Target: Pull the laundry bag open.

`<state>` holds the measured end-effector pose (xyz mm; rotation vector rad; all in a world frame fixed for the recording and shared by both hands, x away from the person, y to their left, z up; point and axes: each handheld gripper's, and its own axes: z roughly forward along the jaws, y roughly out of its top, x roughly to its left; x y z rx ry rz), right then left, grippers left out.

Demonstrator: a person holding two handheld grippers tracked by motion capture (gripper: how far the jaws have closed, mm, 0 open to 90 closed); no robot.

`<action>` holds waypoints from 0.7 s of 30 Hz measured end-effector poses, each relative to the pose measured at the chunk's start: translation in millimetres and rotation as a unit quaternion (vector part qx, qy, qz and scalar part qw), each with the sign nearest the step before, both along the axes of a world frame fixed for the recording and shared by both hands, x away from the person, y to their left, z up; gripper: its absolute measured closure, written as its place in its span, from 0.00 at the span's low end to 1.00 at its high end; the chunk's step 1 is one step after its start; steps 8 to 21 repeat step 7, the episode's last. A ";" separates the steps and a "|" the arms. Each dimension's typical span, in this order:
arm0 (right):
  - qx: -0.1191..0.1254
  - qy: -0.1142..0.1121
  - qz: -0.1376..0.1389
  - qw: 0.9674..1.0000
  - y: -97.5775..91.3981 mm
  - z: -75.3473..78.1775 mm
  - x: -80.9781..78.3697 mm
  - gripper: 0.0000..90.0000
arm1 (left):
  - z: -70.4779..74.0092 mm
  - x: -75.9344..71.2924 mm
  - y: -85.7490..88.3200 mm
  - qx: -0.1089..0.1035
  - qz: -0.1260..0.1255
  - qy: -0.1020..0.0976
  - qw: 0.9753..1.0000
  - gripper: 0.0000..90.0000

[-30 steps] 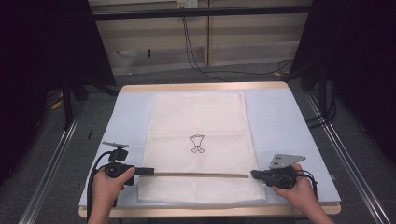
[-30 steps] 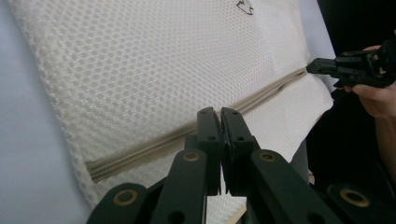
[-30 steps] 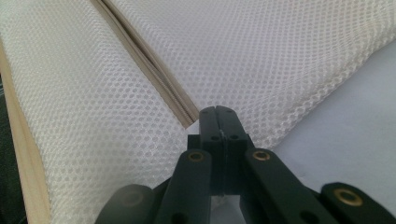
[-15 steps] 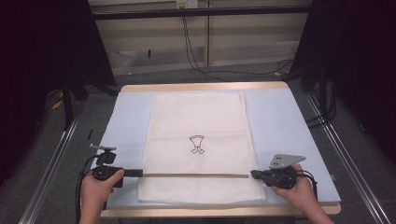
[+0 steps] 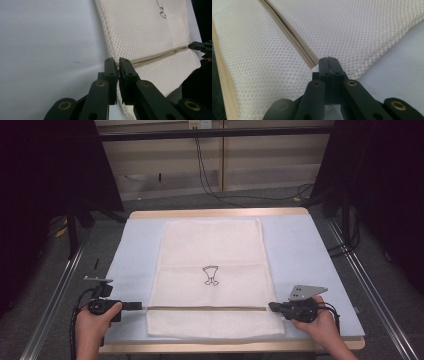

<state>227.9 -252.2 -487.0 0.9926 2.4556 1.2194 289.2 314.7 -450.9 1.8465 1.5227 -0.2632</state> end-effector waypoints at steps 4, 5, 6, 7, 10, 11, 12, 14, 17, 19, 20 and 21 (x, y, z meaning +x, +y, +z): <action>0.034 -0.014 -0.043 0.998 -10.6 9.4 1.1 0.57 | 7.1 -1.3 12.7 -0.027 0.029 -0.046 0.998 0.68; 0.038 -0.026 -0.065 0.997 -16.0 12.7 2.9 0.54 | 7.7 -0.8 12.5 -0.022 0.027 -0.051 0.998 0.61; 0.040 -0.034 -0.073 0.996 -20.7 14.6 4.0 0.52 | 7.4 1.7 9.5 -0.012 0.025 -0.064 0.998 0.54; 0.042 -0.040 -0.092 0.994 -27.6 16.5 6.0 0.44 | 7.0 2.8 8.1 -0.008 0.026 -0.072 0.997 0.46; 0.042 -0.040 -0.092 0.994 -27.6 16.5 6.0 0.44 | 7.0 2.8 8.1 -0.008 0.026 -0.072 0.997 0.46; 0.042 -0.040 -0.092 0.994 -27.6 16.5 6.0 0.44 | 7.0 2.8 8.1 -0.008 0.026 -0.072 0.997 0.46; 0.042 -0.040 -0.092 0.994 -27.6 16.5 6.0 0.44 | 7.0 2.8 8.1 -0.008 0.026 -0.072 0.997 0.46; 0.042 -0.040 -0.092 0.994 -27.6 16.5 6.0 0.44 | 7.0 2.8 8.1 -0.008 0.026 -0.072 0.997 0.46; 0.042 -0.040 -0.092 0.994 -27.6 16.5 6.0 0.44 | 7.0 2.8 8.1 -0.008 0.026 -0.072 0.997 0.46; 0.042 -0.040 -0.092 0.994 -27.6 16.5 6.0 0.44 | 7.0 2.8 8.1 -0.008 0.026 -0.072 0.997 0.46; 0.042 -0.040 -0.092 0.994 -27.6 16.5 6.0 0.44 | 7.0 2.8 8.1 -0.008 0.026 -0.072 0.997 0.46; 0.042 -0.040 -0.092 0.994 -27.6 16.5 6.0 0.44 | 7.0 2.8 8.1 -0.008 0.026 -0.072 0.997 0.46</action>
